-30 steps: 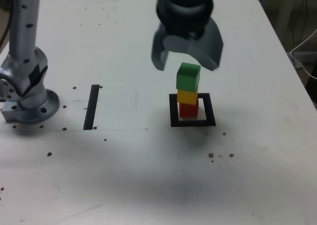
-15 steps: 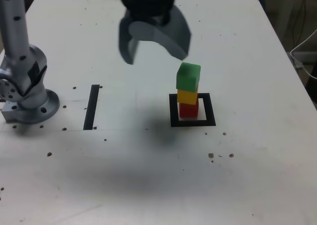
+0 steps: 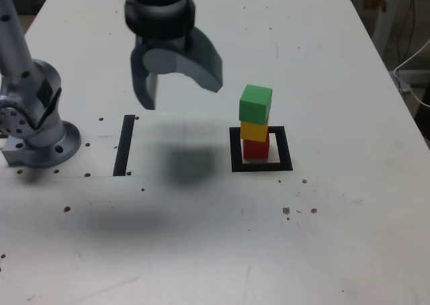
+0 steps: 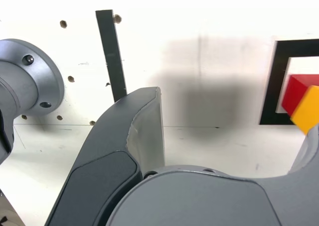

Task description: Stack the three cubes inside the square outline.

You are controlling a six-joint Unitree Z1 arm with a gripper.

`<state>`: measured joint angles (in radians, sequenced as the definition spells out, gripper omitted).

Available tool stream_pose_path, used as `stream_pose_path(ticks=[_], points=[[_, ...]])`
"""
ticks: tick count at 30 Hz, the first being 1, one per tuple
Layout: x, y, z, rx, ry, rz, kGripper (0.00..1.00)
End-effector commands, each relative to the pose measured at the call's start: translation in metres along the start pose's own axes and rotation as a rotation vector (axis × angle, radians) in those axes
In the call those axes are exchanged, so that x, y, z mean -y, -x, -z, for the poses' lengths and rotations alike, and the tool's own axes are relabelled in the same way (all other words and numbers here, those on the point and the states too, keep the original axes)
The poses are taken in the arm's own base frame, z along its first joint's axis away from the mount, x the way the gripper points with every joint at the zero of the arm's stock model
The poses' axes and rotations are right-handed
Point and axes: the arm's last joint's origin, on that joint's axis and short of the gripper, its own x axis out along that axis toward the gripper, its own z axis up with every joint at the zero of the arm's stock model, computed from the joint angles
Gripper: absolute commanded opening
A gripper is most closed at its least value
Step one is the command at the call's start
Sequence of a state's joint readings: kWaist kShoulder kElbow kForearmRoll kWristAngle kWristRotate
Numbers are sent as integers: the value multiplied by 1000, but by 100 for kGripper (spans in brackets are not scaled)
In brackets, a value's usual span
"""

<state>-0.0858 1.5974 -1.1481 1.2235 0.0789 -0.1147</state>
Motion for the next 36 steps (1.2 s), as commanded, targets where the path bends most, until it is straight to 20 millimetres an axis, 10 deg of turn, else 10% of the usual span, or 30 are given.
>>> stream_pose_path(ticks=[1,36], points=[[-2,-5,3,5,14,10,99],[-15,-43,53,-86,71,32,97]])
